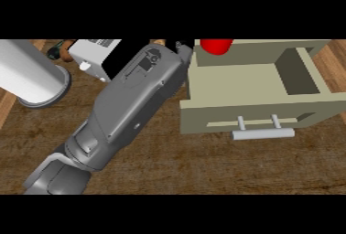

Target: Pick up the can, place it into the drawer and close the drawer

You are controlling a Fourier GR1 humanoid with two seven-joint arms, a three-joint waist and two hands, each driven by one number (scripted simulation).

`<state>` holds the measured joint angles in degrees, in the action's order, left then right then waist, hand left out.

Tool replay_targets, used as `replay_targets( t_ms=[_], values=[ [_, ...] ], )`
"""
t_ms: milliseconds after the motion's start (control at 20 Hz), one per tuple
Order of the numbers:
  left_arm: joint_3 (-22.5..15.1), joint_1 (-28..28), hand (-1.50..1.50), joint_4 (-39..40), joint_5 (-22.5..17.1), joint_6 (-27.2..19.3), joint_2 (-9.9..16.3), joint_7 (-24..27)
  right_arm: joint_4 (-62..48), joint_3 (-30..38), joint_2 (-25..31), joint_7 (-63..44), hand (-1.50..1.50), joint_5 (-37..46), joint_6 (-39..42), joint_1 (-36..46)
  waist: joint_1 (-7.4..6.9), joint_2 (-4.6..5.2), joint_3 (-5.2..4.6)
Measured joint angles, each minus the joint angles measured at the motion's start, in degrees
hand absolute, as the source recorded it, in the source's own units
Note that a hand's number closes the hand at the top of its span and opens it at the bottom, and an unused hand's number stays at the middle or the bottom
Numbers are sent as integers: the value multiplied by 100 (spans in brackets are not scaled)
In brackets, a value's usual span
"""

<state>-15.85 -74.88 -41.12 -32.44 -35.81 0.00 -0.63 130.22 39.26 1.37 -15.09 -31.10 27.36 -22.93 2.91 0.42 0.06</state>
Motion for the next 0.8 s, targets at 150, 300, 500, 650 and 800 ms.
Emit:
replay_targets(
  t_ms=[150, 300, 500, 650, 800],
  values=[
    [-271, -170, 150, 216, -327, -116, -1, 76, 129, -59, 15, -177, -150, 19, -163, 118, 24, 8, 0],
    [-415, -303, 150, 488, -553, -163, 0, 202, 93, -151, -32, -73, -150, 90, -137, 95, 51, 15, 3],
    [-689, -399, 150, 788, -911, -220, 0, 369, 117, -205, -19, -154, -150, 87, -182, 194, 120, 33, 4],
    [-867, -470, 150, 993, -1135, -235, -1, 424, 3, -137, 87, -186, -150, 20, -193, 274, 146, 42, 4],
    [-1104, -590, -150, 1138, -1277, -349, 0, 437, 53, -222, -13, -157, -150, 135, -186, 276, 169, 46, 6]
  ],
)
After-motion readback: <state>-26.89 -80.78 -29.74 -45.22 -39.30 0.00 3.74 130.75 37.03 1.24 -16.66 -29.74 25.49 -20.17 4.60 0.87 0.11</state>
